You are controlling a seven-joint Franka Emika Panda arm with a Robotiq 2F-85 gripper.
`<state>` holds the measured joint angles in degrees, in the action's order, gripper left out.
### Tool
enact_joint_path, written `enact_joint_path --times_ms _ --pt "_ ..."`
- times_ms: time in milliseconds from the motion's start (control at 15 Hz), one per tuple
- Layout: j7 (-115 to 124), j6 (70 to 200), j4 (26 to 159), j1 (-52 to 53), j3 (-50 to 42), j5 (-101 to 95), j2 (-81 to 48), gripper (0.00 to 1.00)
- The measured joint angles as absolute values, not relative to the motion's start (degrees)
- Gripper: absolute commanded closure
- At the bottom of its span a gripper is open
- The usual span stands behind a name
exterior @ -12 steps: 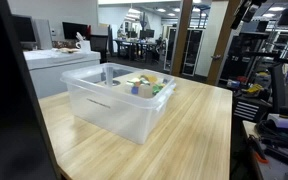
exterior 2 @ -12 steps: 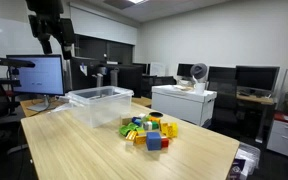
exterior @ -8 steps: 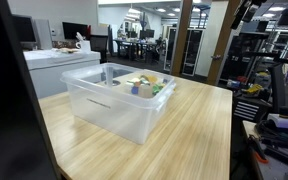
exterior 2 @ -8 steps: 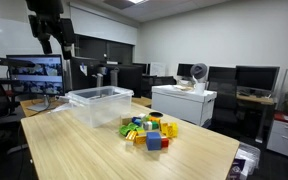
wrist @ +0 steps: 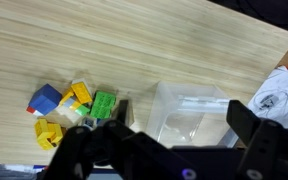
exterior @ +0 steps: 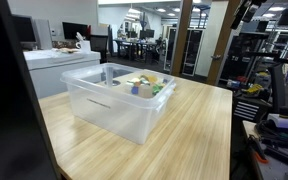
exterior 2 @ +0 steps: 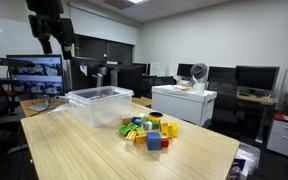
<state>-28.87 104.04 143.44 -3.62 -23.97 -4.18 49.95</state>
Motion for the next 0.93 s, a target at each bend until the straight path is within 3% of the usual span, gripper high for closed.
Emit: enact_joint_path --times_ms 933 --pt "-28.55 110.49 142.92 -2.20 -23.33 -0.57 49.13 0.00"
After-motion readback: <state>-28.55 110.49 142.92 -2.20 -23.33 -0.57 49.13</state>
